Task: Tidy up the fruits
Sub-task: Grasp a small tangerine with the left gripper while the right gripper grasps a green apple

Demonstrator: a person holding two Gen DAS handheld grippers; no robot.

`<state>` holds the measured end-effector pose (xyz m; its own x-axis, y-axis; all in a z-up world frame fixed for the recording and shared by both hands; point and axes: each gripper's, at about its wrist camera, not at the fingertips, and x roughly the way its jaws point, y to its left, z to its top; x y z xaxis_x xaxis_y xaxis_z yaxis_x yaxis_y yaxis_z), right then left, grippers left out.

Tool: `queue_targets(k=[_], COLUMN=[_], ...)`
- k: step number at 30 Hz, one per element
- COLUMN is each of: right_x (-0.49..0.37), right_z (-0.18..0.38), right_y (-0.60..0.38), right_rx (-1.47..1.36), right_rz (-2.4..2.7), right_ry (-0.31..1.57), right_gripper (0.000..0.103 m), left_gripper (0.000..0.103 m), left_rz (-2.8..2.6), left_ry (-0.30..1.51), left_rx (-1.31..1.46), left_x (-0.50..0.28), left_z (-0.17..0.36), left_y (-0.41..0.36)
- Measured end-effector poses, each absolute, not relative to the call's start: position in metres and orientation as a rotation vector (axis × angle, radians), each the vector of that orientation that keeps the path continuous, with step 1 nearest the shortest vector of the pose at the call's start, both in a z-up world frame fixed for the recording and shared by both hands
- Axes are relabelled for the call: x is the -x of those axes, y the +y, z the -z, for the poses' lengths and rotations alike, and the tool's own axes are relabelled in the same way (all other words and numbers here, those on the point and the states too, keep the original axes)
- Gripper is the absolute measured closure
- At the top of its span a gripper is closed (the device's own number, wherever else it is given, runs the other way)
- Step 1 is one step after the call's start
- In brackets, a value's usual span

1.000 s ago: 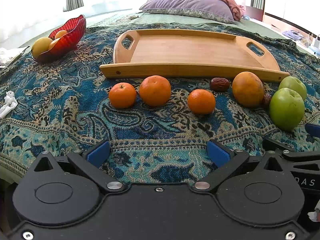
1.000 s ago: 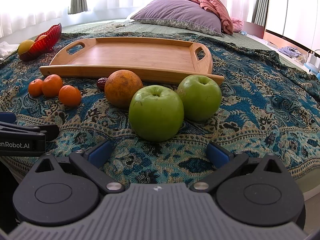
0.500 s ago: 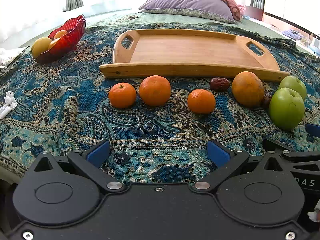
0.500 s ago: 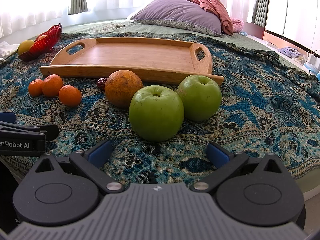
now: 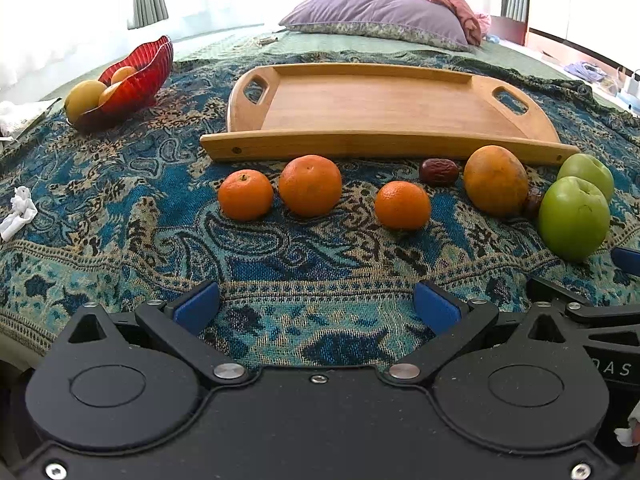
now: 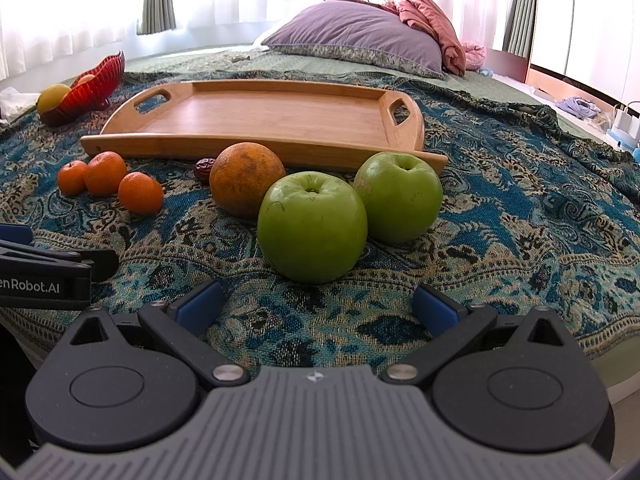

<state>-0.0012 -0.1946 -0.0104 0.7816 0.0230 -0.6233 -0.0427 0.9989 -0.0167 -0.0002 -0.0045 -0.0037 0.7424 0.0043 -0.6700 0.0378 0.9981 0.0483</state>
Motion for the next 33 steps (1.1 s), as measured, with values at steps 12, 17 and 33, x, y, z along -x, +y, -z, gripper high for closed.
queue_targets(k=[12,17,33], right_x=[0.016,0.024,0.012], right_z=[0.009,0.001,-0.004], right_y=[-0.195,-0.191,-0.191], right_rx=[0.028,0.041,0.016], right_rz=[-0.042,-0.059,-0.035], right_ry=[0.600,0.535,0.449], right_gripper=[0.005,0.020,0.039], left_gripper=[0.002,0.011,0.058], left_rz=[0.031,0.096,0.235], left_ry=[0.641,0.553,0.596], left_rx=[-0.061,-0.024,-0.023], left_x=[0.017,0.022,-0.012], left_z=[0.005,-0.015,-0.018], left_y=[-0.004,-0.003,-0.023])
